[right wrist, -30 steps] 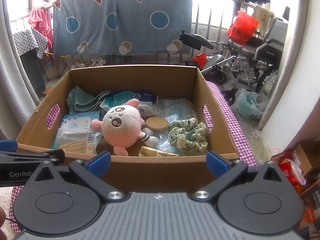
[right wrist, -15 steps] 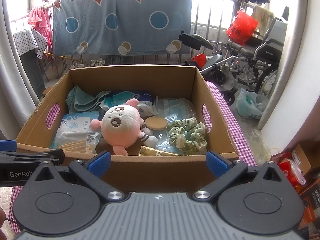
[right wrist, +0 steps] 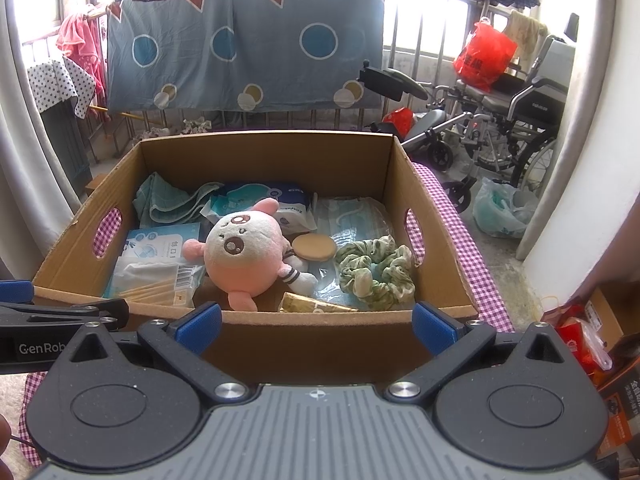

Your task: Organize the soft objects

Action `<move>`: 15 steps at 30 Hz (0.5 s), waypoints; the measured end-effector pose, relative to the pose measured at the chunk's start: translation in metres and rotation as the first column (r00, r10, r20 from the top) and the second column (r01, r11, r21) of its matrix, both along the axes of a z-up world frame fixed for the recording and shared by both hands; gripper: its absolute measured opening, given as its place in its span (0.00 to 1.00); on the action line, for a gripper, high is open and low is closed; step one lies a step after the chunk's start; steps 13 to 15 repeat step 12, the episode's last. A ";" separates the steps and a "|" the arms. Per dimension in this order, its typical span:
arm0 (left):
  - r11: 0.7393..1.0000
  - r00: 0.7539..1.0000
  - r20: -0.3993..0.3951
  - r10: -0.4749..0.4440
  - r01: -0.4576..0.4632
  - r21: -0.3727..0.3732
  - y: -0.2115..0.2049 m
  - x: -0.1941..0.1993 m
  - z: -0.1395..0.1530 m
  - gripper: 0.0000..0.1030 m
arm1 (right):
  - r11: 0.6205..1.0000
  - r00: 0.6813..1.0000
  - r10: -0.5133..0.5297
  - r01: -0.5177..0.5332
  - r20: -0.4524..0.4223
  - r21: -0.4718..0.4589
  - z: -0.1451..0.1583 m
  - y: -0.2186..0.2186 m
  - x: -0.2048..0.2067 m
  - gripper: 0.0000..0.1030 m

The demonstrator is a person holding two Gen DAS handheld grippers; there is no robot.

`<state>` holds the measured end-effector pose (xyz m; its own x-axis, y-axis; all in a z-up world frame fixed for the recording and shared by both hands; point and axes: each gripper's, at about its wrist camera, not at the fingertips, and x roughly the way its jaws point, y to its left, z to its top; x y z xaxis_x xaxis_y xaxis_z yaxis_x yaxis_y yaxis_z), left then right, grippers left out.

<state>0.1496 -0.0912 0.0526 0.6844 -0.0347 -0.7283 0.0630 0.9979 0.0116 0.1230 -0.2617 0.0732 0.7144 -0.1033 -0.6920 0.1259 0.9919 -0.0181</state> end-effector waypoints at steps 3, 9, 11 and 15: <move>1.000 1.000 -0.001 0.000 0.000 -0.001 0.000 0.000 0.000 0.99 | 1.000 1.000 0.000 0.000 -0.001 -0.001 0.000 0.000 0.000 1.00; 1.000 1.000 -0.001 0.001 -0.001 -0.001 0.001 -0.001 0.001 0.99 | 1.000 1.000 0.000 0.000 0.000 0.000 0.000 0.000 0.000 1.00; 1.000 1.000 0.000 0.002 -0.002 -0.001 0.001 -0.001 0.001 0.99 | 1.000 1.000 0.000 0.000 0.001 -0.001 0.000 0.000 0.000 1.00; 1.000 1.000 -0.001 0.002 -0.002 -0.001 0.002 -0.001 0.002 0.99 | 1.000 1.000 0.000 0.000 0.000 -0.001 0.000 0.000 0.000 1.00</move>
